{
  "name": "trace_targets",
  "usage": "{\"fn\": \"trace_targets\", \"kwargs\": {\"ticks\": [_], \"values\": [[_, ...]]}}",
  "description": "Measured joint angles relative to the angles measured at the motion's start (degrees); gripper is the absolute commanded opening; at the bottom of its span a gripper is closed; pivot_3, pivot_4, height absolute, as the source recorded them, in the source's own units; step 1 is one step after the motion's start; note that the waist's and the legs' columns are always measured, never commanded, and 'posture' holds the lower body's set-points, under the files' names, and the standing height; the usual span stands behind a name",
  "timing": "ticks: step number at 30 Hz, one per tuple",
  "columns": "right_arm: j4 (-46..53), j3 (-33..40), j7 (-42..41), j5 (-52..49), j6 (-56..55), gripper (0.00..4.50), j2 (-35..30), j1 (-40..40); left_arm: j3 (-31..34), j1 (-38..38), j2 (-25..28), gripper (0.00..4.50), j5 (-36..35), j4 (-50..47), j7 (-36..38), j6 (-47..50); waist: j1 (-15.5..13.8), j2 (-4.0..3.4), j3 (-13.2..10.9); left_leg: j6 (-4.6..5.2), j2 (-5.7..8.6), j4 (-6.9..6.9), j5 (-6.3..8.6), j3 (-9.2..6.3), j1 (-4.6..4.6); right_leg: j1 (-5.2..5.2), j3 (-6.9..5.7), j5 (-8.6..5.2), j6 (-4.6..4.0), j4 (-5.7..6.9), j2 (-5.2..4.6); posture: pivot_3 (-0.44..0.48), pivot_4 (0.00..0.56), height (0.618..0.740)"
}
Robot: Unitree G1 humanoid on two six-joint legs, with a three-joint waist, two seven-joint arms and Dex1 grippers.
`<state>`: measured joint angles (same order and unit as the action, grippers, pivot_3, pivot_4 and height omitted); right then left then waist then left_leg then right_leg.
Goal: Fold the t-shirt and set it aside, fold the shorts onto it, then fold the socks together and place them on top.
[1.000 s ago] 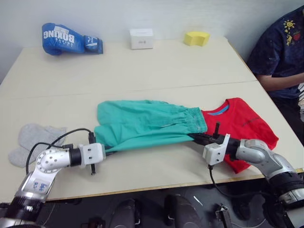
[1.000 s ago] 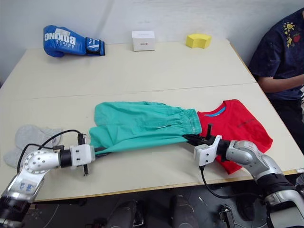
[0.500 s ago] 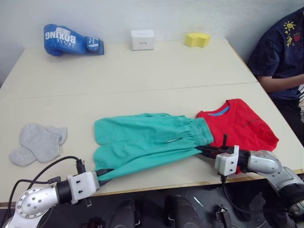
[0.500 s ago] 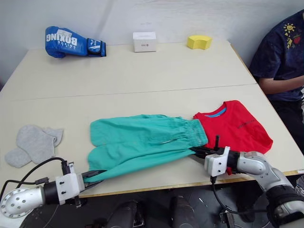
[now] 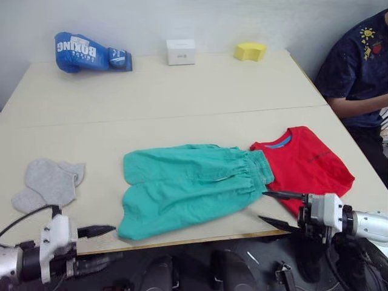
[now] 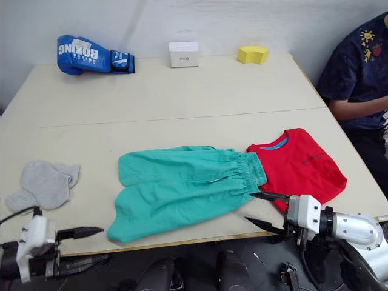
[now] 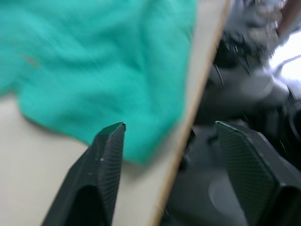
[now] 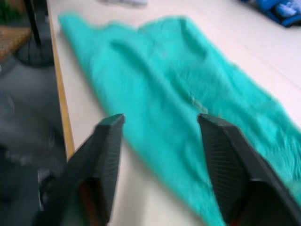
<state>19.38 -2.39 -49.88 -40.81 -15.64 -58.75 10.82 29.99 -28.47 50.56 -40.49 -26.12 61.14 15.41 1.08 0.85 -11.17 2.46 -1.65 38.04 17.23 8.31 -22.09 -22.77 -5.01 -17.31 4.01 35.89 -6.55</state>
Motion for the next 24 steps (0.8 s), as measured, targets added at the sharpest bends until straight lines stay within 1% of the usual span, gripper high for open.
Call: {"fn": "trace_targets", "kwargs": {"ticks": [1,2,4,6,7,9,10,12,15,18,21,24], "values": [[1.7,0.1,1.5,-0.1,2.4,1.12,1.8,-1.1,-1.0,3.8,0.0,1.85,-0.7,0.2,-0.8,1.3,-0.2,0.03,0.0,-0.02,0.01,0.0,0.0,0.01,-0.02,0.0,0.0,0.01,0.0,-0.05,0.0,0.0,0.15,0.74],[2.5,-0.1,3.0,0.6,4.4,0.78,3.6,-2.3,-3.7,8.4,-0.4,1.53,-0.5,0.8,-1.6,2.2,-0.4,-0.04,0.1,-0.14,0.04,0.0,-0.03,0.03,0.0,0.06,0.01,0.02,0.02,-0.12,-0.02,0.0,0.15,0.74],[3.3,-2.3,5.6,3.9,8.0,0.04,7.9,-6.2,-10.8,17.7,-2.3,0.85,1.1,2.1,-2.9,2.9,-0.9,-0.06,0.2,-0.29,0.05,0.01,-0.09,0.07,-0.07,-0.03,0.01,0.24,0.4,-0.12,-0.02,0.0,0.15,0.74],[3.6,-3.8,7.8,8.0,10.3,0.0,11.2,-8.2,-16.6,23.3,-4.7,0.23,3.2,3.2,-3.7,3.3,-0.9,-0.04,0.2,-0.42,0.06,-0.04,0.0,0.11,-0.11,-0.1,0.0,0.3,0.5,-0.15,-0.01,0.0,0.15,0.74],[3.4,-4.7,9.7,10.7,11.5,0.0,13.9,-9.4,-19.2,26.9,-8.3,0.03,4.1,5.2,-4.7,3.1,-0.9,-0.07,0.3,-0.44,0.07,-0.06,0.01,0.14,-0.11,-0.12,-0.01,0.29,0.5,-0.14,0.0,0.0,0.15,0.74],[2.4,-7.3,14.1,16.5,13.1,0.0,20.3,-12.0,-24.5,33.3,-14.7,0.03,7.0,10.0,-6.2,1.6,-1.0,0.0,0.3,-0.42,0.03,-0.01,-0.05,0.15,-0.21,-0.21,-0.12,0.28,0.5,-0.05,0.09,0.0,0.15,0.74],[1.7,-8.7,16.1,19.3,13.3,0.0,23.4,-13.0,-27.6,35.6,-16.9,0.03,9.4,12.3,-6.5,0.1,-1.0,0.05,0.3,-0.24,0.02,0.02,-0.19,0.18,-0.25,-0.28,-0.15,0.28,0.49,0.01,0.15,0.0,0.15,0.74],[-0.2,-10.6,19.8,23.7,13.4,0.0,28.9,-13.3,-33.5,39.5,-20.3,0.03,15.9,17.6,-7.5,-4.0,-0.9,0.05,0.3,-0.22,0.02,0.02,-0.23,0.25,-0.26,-0.33,-0.13,0.28,0.49,0.05,0.21,0.0,0.15,0.74],[-2.4,-10.3,24.0,26.9,12.8,0.0,34.6,-11.9,-37.9,44.5,-25.1,0.03,26.4,26.2,-13.6,-11.2,-0.8,0.07,0.4,-0.19,0.02,0.04,-0.26,0.26,-0.26,-0.35,-0.08,0.3,0.52,0.09,0.2,0.0,0.15,0.74],[-6.3,-8.7,26.6,30.6,10.3,0.0,36.9,-11.5,-39.5,47.5,-29.0,0.03,34.2,31.6,-22.0,-14.2,-0.8,0.13,0.4,-0.23,0.03,0.03,-0.23,0.27,-0.24,-0.34,-0.03,0.37,0.58,0.1,0.15,0.0,0.15,0.74],[-12.4,-5.5,30.8,33.2,8.8,0.0,39.6,-12.0,-38.7,47.5,-32.4,0.03,34.8,32.5,-27.0,-10.3,-0.8,0.18,0.4,-0.05,0.01,0.03,-0.34,0.26,-0.25,-0.36,-0.02,0.37,0.58,0.15,0.13,0.0,0.15,0.74],[-16.0,-2.5,33.3,33.9,8.9,0.0,41.0,-12.8,-37.5,46.6,-32.8,0.03,33.6,30.2,-28.0,-4.5,-0.7,0.13,0.5,-0.07,0.0,0.01,-0.36,0.26,-0.2,-0.36,0.0,0.36,0.57,0.17,0.13,0.0,0.15,0.74]]}}
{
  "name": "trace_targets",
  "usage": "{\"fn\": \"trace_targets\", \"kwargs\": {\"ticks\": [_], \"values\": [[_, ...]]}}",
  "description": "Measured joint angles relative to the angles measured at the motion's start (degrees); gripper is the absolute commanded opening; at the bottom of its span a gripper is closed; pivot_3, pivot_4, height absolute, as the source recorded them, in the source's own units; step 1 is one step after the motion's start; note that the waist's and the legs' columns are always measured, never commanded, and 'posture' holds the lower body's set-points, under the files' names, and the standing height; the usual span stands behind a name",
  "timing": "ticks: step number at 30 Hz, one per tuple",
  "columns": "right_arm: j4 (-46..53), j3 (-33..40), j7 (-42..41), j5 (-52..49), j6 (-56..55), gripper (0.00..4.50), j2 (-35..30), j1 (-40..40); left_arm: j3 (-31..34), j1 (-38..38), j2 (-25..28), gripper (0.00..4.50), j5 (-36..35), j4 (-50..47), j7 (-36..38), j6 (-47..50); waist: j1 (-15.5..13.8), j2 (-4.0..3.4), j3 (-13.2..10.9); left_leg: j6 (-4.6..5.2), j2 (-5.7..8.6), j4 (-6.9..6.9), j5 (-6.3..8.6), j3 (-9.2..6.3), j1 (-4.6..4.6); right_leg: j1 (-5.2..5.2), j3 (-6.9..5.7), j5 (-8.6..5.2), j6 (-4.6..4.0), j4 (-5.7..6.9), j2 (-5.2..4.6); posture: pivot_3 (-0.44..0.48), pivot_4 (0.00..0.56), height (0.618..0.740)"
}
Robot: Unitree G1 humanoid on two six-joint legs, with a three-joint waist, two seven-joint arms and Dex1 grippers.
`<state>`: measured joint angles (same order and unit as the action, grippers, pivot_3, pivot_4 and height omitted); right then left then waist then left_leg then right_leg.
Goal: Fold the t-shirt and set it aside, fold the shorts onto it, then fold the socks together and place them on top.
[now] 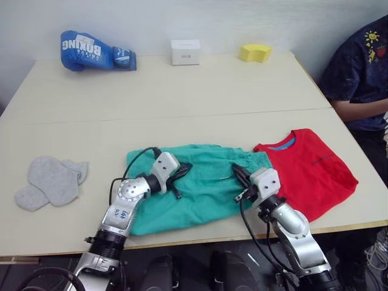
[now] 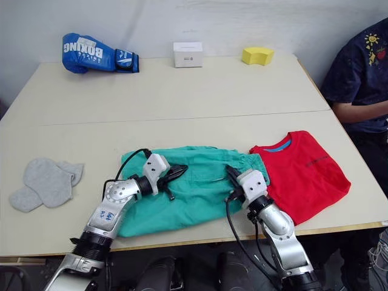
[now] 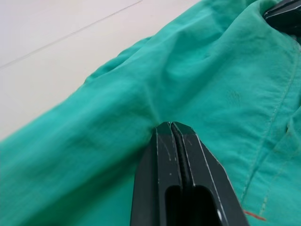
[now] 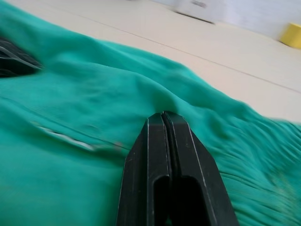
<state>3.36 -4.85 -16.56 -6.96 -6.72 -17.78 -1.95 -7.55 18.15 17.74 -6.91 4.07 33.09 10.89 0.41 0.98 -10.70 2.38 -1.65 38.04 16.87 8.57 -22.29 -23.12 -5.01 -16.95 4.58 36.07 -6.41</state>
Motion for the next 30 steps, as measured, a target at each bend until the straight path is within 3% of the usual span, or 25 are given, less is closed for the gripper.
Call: {"fn": "trace_targets", "kwargs": {"ticks": [5,10,15,19,20,22,25,30], "values": [[-1.8,3.8,-1.3,-1.1,0.3,0.0,-1.0,0.9,-0.3,-2.1,2.6,0.03,0.3,-3.8,0.5,5.6,0.1,-0.28,0.6,-0.24,-0.01,-0.04,0.23,-0.04,0.29,0.37,0.01,-0.01,-0.02,-0.09,-0.02,0.0,0.15,0.74],[-0.5,10.2,-0.6,-5.6,4.3,0.0,-0.7,2.2,0.4,-3.5,3.7,0.03,0.1,-4.3,1.6,4.3,0.2,-0.48,0.8,-0.04,-0.01,-0.18,0.4,-0.05,0.61,0.59,0.11,-0.04,-0.07,-0.13,-0.06,0.0,0.15,0.74],[8.8,9.7,0.3,-9.1,13.7,0.0,0.6,0.4,2.4,-5.1,3.3,0.03,-4.3,-4.0,6.5,-2.1,1.1,-0.51,0.8,-0.49,-0.01,-0.59,0.05,-0.05,0.52,0.29,0.11,-0.11,-0.19,-0.12,-0.06,0.0,0.15,0.74],[13.1,6.8,0.6,-9.6,17.4,0.0,3.2,-3.4,3.0,-1.4,4.0,0.03,-6.7,-5.9,10.6,-4.6,1.1,-0.49,0.8,-0.61,0.0,-0.78,-0.08,-0.05,0.54,0.27,0.02,-0.14,-0.24,-0.14,-0.04,0.0,0.15,0.74],[13.0,6.1,1.0,-9.4,18.0,0.0,4.3,-4.2,2.8,-0.2,4.7,0.03,-6.6,-5.8,11.4,-4.7,1.1,-0.52,0.7,-0.47,0.2,-0.9,-0.13,-0.34,0.23,0.59,-0.27,-0.14,-0.22,-0.26,-0.11,0.0,0.15,0.74],[12.7,5.0,1.5,-8.6,18.4,0.0,5.4,-4.4,1.5,2.5,5.3,0.03,-5.9,-5.8,12.7,-5.3,1.6,-0.75,0.7,0.35,1.18,-1.61,-1.01,-2.37,0.19,1.4,-2.49,-0.22,0.01,-0.52,-1.06,0.0,0.15,0.74],[11.8,4.0,1.8,-7.6,18.6,0.0,6.3,-5.7,0.7,3.5,5.5,0.03,-5.1,-5.1,12.8,-5.5,1.3,-0.89,0.6,0.47,3.01,-2.44,-2.36,-5.09,-0.27,2.06,-4.9,-0.68,0.83,-0.35,-2.23,0.0,0.15,0.74],[6.8,-0.3,1.2,-4.0,17.7,0.0,8.1,-6.6,-1.5,4.3,3.5,0.03,-2.5,0.5,11.9,-5.3,-1.1,-0.89,0.5,0.35,3.15,-1.85,-2.59,-5.42,-0.79,1.77,-3.9,-0.72,1.01,-0.42,-2.14,0.0,0.15,0.74]]}}
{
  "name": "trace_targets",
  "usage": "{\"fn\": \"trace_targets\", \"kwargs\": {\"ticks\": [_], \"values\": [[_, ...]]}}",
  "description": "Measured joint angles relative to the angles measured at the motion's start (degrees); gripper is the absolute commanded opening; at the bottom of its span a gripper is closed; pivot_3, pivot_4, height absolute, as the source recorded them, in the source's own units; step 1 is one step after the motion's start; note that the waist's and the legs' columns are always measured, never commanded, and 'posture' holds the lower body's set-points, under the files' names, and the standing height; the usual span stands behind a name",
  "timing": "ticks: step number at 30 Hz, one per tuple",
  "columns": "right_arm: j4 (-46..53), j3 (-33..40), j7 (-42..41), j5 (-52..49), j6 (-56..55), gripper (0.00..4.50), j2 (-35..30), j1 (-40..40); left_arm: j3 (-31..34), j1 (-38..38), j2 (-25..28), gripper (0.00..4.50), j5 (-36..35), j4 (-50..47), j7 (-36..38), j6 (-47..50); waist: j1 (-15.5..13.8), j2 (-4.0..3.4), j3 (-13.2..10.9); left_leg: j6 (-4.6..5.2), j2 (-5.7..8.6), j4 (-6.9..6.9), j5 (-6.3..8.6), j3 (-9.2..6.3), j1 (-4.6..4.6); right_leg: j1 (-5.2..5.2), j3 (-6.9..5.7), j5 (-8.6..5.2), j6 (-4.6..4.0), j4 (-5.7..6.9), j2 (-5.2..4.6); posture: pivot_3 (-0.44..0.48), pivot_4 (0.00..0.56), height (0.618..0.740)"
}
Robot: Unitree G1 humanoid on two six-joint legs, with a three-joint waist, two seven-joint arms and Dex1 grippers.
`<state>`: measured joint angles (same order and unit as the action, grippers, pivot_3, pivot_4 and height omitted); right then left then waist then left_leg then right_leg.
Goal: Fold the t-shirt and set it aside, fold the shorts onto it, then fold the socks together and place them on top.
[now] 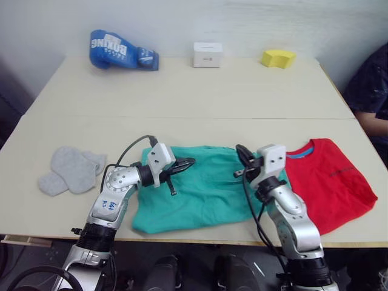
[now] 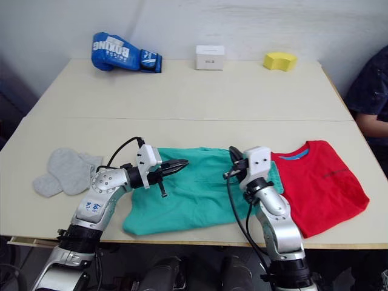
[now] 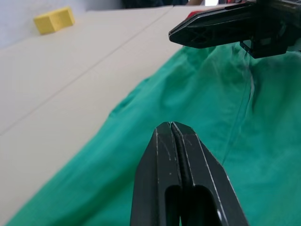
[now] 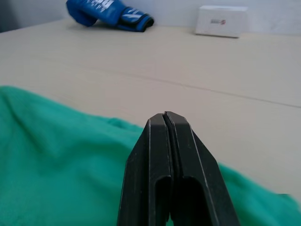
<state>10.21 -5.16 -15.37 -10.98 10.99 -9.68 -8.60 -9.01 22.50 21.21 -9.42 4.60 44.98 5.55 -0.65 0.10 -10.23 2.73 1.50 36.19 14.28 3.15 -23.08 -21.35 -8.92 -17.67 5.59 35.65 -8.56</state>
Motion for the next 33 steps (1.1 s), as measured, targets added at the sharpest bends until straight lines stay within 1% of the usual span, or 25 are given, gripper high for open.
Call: {"fn": "trace_targets", "kwargs": {"ticks": [3,5,7,12,13,16,18,21,24,25,26,28,29,32,33], "values": [[-4.4,-0.1,1.5,2.3,-2.9,0.0,1.1,0.1,-1.6,0.2,-2.8,0.03,2.4,3.6,-2.5,-0.6,-0.7,0.02,0.0,0.08,0.01,0.01,0.08,0.1,-0.09,-0.1,0.16,0.17,-0.01,-0.12,-0.01,0.0,0.15,0.74],[-6.9,1.0,2.6,3.2,-5.1,0.0,1.4,0.5,-2.2,0.6,-3.4,0.03,4.9,6.9,-5.2,-0.8,-0.8,0.02,0.0,0.06,-0.02,-0.02,0.07,0.11,-0.09,-0.15,0.19,0.17,0.0,-0.11,-0.02,0.0,0.15,0.74],[-8.4,3.1,3.3,3.2,-7.3,0.0,1.1,1.7,-2.2,0.9,-3.8,0.03,6.1,7.6,-7.6,-1.4,-0.9,0.02,0.0,-0.05,-0.11,-0.07,0.05,0.14,-0.07,-0.14,0.19,0.16,0.0,-0.12,-0.02,0.0,0.15,0.74],[-7.6,8.7,3.5,1.6,-9.7,0.0,-0.6,4.5,-1.3,-0.7,-3.9,0.03,6.5,6.5,-9.8,-0.9,-0.8,0.0,0.0,-0.1,-0.21,-0.07,0.15,0.3,0.06,-0.1,0.36,0.16,0.0,-0.12,-0.03,0.0,0.15,0.74],[-6.8,10.3,3.2,0.4,-9.8,0.0,-1.1,5.6,-1.0,-1.6,-3.7,0.03,6.4,5.7,-9.9,-0.7,-0.8,0.0,0.0,-0.26,-0.28,-0.06,0.36,0.34,0.1,-0.09,0.42,0.16,0.0,-0.15,-0.03,0.0,0.15,0.74],[-4.8,13.2,2.3,-2.1,-9.5,0.0,-1.9,7.4,-0.6,-2.9,-3.4,0.03,6.2,4.7,-9.9,-0.4,-0.8,-0.01,0.0,-0.28,-0.34,-0.07,0.4,0.41,0.16,-0.08,0.49,0.16,-0.01,-0.14,0.0,0.0,0.15,0.74],[-1.5,15.0,1.0,-6.0,-7.3,0.0,-2.4,9.6,-0.4,-3.2,-3.4,0.03,5.9,4.6,-9.8,-0.3,-0.8,-0.05,0.1,-0.18,-0.37,-0.09,0.48,0.42,0.17,-0.09,0.52,0.15,-0.02,-0.15,0.01,0.0,0.15,0.74],[6.6,19.4,-0.3,-21.4,2.8,0.58,-2.6,13.3,0.5,-3.7,-3.4,0.0,4.9,4.3,-9.0,-0.5,-0.7,-0.1,0.1,-0.15,-0.48,-0.09,0.55,0.45,0.2,-0.1,0.6,0.14,-0.05,-0.18,0.04,0.0,0.15,0.74],[14.4,23.7,0.5,-37.4,12.9,1.57,-5.9,17.2,0.7,-4.5,-3.7,0.0,3.1,4.0,-6.8,-1.3,-0.8,-0.16,0.1,-0.13,-0.53,-0.09,0.64,0.47,0.2,-0.11,0.65,0.12,-0.08,-0.21,0.03,0.0,0.15,0.74],[17.8,25.7,2.0,-44.9,16.7,1.91,-8.0,19.2,0.8,-5.0,-3.7,0.0,2.4,3.6,-5.7,-1.9,-0.8,-0.15,0.1,-0.1,-0.55,-0.1,0.69,0.47,0.17,-0.11,0.65,0.12,-0.09,-0.28,0.04,0.0,0.15,0.74],[19.1,26.6,2.7,-47.9,18.0,2.28,-8.9,19.8,0.9,-5.3,-3.7,0.0,2.0,3.4,-5.1,-2.2,-0.8,-0.13,0.1,-0.1,-0.56,-0.1,0.69,0.47,0.17,-0.11,0.65,0.12,-0.09,-0.32,0.05,0.0,0.15,0.74],[22.9,29.1,6.0,-62.5,21.7,2.95,-12.2,24.2,0.7,-5.6,-4.5,0.0,-0.7,2.6,-1.5,-3.2,-0.9,-0.13,0.0,-0.04,-0.57,-0.06,0.75,0.49,0.02,-0.2,0.65,0.12,-0.09,-0.35,0.05,0.0,0.15,0.74],[24.8,30.3,7.7,-70.9,23.2,3.26,-14.2,27.7,0.5,-6.1,-4.7,0.0,-3.1,0.8,1.2,-3.5,-1.0,-0.11,0.0,0.0,-0.58,-0.08,0.77,0.45,-0.04,-0.19,0.61,0.12,-0.1,-0.47,0.05,0.0,0.15,0.74],[27.9,33.2,12.8,-87.9,24.9,4.35,-18.7,37.1,-1.2,-6.2,-4.0,0.0,-5.7,-3.7,6.7,-4.1,-1.1,-0.12,0.0,0.25,-0.58,-0.05,0.87,0.53,-0.07,-0.1,0.62,0.12,-0.1,-0.72,0.05,0.0,0.15,0.74],[28.1,33.8,14.0,-91.1,25.3,4.46,-19.7,39.6,-1.8,-6.2,-3.7,0.0,-5.8,-4.3,7.7,-4.5,-1.1,-0.1,0.0,0.33,-0.58,-0.05,0.87,0.58,-0.05,-0.06,0.63,0.13,-0.08,-0.79,0.06,0.0,0.15,0.74]]}}
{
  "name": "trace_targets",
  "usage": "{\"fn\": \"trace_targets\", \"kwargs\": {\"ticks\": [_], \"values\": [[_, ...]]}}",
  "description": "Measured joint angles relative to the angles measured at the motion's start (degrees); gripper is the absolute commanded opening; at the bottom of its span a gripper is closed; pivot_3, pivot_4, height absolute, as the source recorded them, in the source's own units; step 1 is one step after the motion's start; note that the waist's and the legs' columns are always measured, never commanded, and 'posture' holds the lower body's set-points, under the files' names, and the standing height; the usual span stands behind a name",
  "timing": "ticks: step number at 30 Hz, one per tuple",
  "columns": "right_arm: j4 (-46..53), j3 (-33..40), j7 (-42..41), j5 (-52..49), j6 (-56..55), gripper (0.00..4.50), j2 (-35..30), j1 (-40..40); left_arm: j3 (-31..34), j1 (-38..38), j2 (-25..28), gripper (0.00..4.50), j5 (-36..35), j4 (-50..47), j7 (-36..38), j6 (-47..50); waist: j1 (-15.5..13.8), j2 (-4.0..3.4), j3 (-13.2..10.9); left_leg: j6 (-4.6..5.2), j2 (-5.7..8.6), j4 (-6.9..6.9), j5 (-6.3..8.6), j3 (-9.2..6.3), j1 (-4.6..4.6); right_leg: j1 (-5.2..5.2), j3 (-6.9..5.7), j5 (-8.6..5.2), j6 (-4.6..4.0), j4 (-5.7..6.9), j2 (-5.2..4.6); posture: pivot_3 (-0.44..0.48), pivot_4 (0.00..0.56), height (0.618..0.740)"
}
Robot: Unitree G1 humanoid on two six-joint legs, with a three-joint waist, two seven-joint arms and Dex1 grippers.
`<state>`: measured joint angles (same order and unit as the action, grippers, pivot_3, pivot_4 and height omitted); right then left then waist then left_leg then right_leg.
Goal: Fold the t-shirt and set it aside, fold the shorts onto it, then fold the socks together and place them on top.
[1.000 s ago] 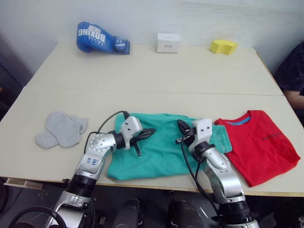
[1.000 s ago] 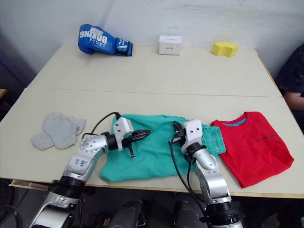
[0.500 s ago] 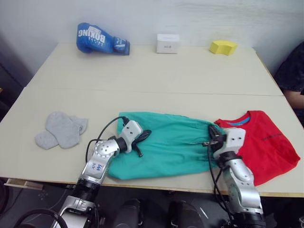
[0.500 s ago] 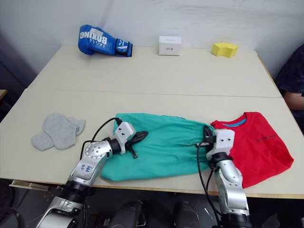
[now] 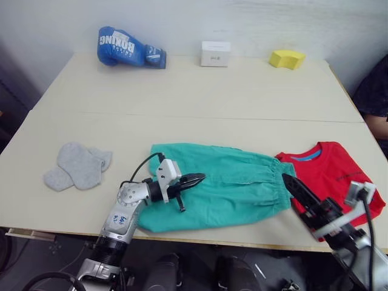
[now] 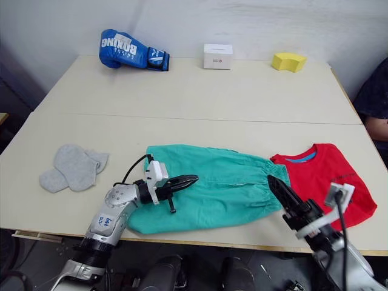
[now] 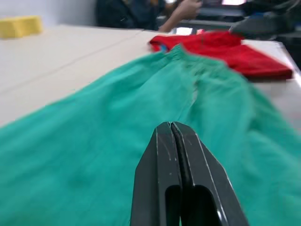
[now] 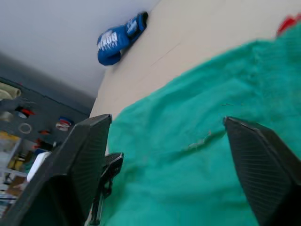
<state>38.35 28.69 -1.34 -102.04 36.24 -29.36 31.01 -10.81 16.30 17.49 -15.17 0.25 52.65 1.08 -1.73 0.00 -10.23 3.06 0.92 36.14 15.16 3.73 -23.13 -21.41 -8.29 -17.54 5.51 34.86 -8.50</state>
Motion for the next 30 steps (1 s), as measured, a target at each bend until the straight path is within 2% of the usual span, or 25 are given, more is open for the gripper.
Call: {"fn": "trace_targets", "kwargs": {"ticks": [4,11,18,23,26,30], "values": [[0.5,0.4,6.8,-7.1,-0.8,4.46,-0.6,7.2,-1.6,0.0,-0.5,0.0,0.2,0.7,0.6,0.1,0.3,0.07,0.0,-0.01,-0.02,0.01,0.1,0.11,-0.01,-0.01,0.02,0.06,0.1,-0.13,0.01,0.0,0.15,0.74],[0.8,-6.5,16.3,-6.9,-3.9,4.46,1.9,7.0,-3.1,2.1,-0.8,0.0,3.8,6.1,-0.1,-0.8,0.0,0.02,-0.1,-0.15,-0.06,-0.03,0.16,0.1,-0.06,-0.09,0.02,0.09,0.11,-0.23,0.03,0.0,0.15,0.74],[-1.7,-11.6,18.5,-1.5,-6.0,4.46,5.1,0.3,-3.8,3.0,-1.0,0.0,6.4,8.4,-0.8,-1.1,0.3,0.16,-0.1,0.1,-0.07,0.01,0.18,0.19,-0.07,-0.07,0.04,0.12,0.15,-0.33,0.06,0.0,0.15,0.74],[-5.1,-14.6,18.5,2.3,-6.4,4.46,8.5,-5.5,-3.9,2.8,-0.9,0.0,6.7,8.4,-1.2,0.4,0.6,0.39,0.1,-0.11,-0.19,0.04,0.22,0.19,0.0,-0.03,0.05,0.28,-0.02,-0.34,0.12,0.0,0.15,0.74],[-6.8,-15.6,18.5,4.2,-7.5,4.46,12.7,-8.0,-3.8,2.2,-0.7,0.0,6.7,8.0,-1.5,1.0,0.9,0.46,0.1,-0.22,-0.51,0.03,0.16,0.2,0.02,0.07,0.09,0.39,-0.21,-0.68,0.41,0.0,0.15,0.74],[-7.3,-16.7,17.8,6.6,-7.4,4.46,14.3,-9.3,-3.6,1.4,-0.4,0.0,6.7,7.0,-2.0,1.7,1.9,0.48,0.3,-0.32,-0.71,-0.11,0.18,0.19,0.07,0.11,0.46,0.41,-0.36,-0.97,0.79,0.0,0.15,0.74]]}}
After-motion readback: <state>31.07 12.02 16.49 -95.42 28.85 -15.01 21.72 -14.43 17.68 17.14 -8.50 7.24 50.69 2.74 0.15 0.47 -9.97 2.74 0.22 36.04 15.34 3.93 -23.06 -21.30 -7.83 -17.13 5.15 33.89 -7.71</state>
